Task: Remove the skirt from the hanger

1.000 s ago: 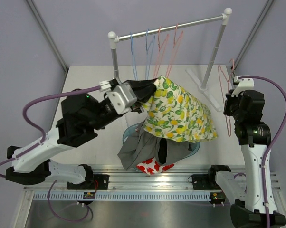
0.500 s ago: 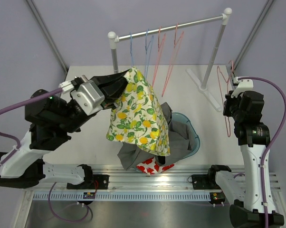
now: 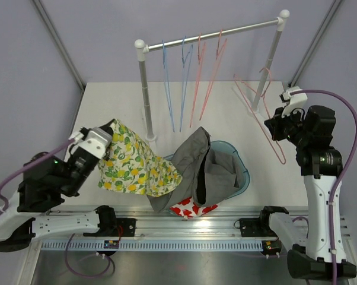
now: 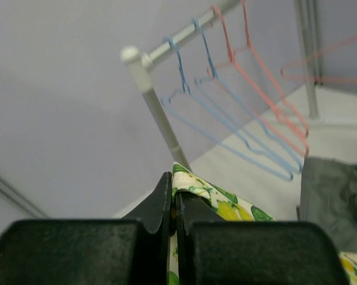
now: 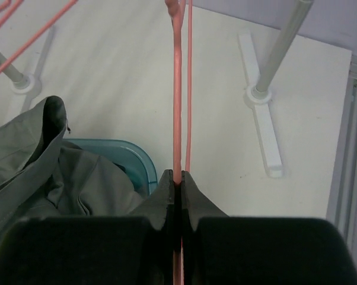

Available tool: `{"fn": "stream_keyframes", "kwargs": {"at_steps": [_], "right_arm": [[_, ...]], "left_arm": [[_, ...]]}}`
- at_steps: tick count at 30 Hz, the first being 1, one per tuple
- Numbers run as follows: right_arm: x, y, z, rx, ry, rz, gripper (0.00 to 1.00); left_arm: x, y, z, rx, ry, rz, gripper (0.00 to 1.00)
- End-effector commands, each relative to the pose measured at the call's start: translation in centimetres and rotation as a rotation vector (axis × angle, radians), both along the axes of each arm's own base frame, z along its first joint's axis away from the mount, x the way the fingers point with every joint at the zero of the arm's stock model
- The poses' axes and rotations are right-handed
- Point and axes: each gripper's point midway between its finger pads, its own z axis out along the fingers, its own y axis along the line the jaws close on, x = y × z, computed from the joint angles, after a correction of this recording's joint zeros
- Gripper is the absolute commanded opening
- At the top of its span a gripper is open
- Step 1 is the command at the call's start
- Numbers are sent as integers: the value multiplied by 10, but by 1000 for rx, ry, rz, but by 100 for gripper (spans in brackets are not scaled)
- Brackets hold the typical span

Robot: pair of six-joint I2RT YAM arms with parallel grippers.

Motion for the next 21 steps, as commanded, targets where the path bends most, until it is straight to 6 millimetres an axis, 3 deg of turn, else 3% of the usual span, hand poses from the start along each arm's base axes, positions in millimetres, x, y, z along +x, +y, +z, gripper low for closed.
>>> {"fn": "stream_keyframes", "kwargs": {"at_steps": [1, 2, 3, 5, 7, 9, 10, 12, 13, 14, 17, 19, 20, 21], "right_arm": [[16, 21, 43, 43, -86, 128, 0], [21, 23, 49, 58, -88, 138, 0], [26, 27, 53, 91, -78, 151, 0], [48, 29, 65, 120, -65, 154, 0], [68, 30, 78, 150, -58, 150, 0], [78, 30, 89, 162, -79, 143, 0], [85, 30, 99, 159, -99, 139, 0], [99, 25, 103, 158, -104, 109, 0], [102, 25, 117, 156, -131, 103, 0], [107, 23, 118, 157, -126, 95, 0], [128, 23, 118, 162, -108, 86, 0], [143, 22, 115, 161, -99, 71, 0], [148, 21, 113, 158, -92, 66, 0], [152, 21, 109, 154, -79, 54, 0]], "left_arm": [[8, 35, -38, -16, 88, 161, 0], [3, 50, -40, -61, 92, 168, 0], [5, 45, -61, -31, 107, 170, 0], [2, 43, -79, -45, 117, 140, 0], [4, 30, -117, 23, 172, 131, 0], [6, 24, -141, 76, 215, 145, 0], [8, 18, -163, 131, 240, 152, 0], [9, 13, -183, 175, 270, 158, 0], [9, 10, -194, 197, 283, 158, 1], [10, 9, -199, 204, 293, 164, 11], [8, 9, -202, 164, 310, 159, 65], [4, 11, -196, 100, 321, 136, 84], [1, 10, -190, 73, 325, 104, 99], [-2, 10, -185, 43, 327, 80, 99]]}}
